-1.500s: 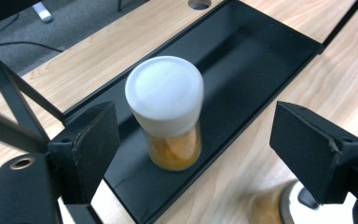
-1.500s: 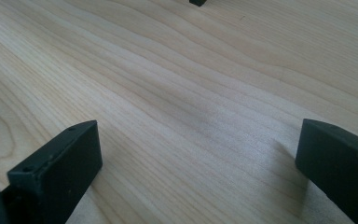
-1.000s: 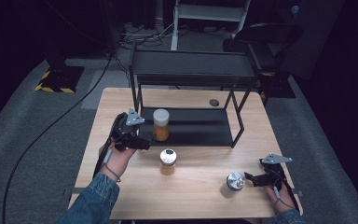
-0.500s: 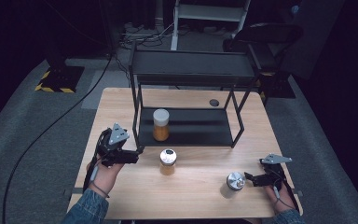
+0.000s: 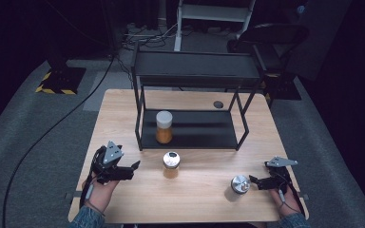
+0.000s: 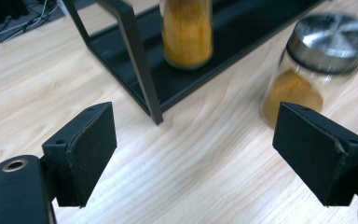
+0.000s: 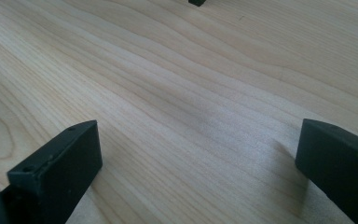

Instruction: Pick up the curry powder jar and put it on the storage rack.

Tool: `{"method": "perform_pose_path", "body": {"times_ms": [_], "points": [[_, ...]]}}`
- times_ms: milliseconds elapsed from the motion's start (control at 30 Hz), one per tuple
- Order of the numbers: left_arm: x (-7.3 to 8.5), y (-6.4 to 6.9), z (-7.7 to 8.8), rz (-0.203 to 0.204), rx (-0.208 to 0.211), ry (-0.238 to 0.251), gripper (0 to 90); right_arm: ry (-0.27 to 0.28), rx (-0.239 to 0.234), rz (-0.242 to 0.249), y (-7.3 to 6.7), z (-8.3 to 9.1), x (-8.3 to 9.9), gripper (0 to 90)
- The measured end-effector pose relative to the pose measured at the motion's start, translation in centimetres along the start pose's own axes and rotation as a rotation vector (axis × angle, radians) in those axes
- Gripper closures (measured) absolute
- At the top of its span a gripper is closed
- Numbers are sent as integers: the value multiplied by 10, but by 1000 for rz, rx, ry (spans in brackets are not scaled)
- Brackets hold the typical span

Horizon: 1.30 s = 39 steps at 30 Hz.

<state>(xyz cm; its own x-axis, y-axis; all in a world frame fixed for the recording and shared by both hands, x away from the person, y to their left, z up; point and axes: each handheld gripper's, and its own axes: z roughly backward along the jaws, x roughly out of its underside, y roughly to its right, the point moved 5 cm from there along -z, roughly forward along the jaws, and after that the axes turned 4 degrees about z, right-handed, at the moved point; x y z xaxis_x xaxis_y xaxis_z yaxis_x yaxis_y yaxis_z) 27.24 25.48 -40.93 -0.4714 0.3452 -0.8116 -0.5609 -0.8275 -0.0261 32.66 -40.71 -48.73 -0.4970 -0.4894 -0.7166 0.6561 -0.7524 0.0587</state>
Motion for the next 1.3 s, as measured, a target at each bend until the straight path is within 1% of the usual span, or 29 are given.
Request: {"method": "perform_pose_path", "body": {"times_ms": [133, 333, 500, 667, 833, 967, 1100, 1200, 1300], "points": [[10, 0, -4, -7, 1, -18, 132, 0, 1, -1, 0, 0, 0, 1], [26, -5, -10, 35, 5, -32, 130, 0, 2, -3, -1, 0, 0, 1], [36, -7, -14, 38, 10, -53, 130, 0, 3, -4, -1, 0, 0, 1], [43, -9, -20, 46, 13, -88, 129, 0, 3, -4, -1, 0, 0, 1], [49, -10, -26, 60, 13, -109, 130, 0, 3, -4, -1, 0, 0, 1], [52, -10, -29, 70, 14, -126, 131, 0, 3, -3, -1, 0, 0, 1], [55, -12, -33, 83, 12, -153, 130, 0, 3, -4, -1, 0, 0, 1], [58, -13, -35, 101, 14, -157, 129, 0, 3, -4, -1, 0, 0, 1], [61, -14, -38, 106, 9, -172, 129, 0, 3, -4, -1, 0, 0, 1]]}}
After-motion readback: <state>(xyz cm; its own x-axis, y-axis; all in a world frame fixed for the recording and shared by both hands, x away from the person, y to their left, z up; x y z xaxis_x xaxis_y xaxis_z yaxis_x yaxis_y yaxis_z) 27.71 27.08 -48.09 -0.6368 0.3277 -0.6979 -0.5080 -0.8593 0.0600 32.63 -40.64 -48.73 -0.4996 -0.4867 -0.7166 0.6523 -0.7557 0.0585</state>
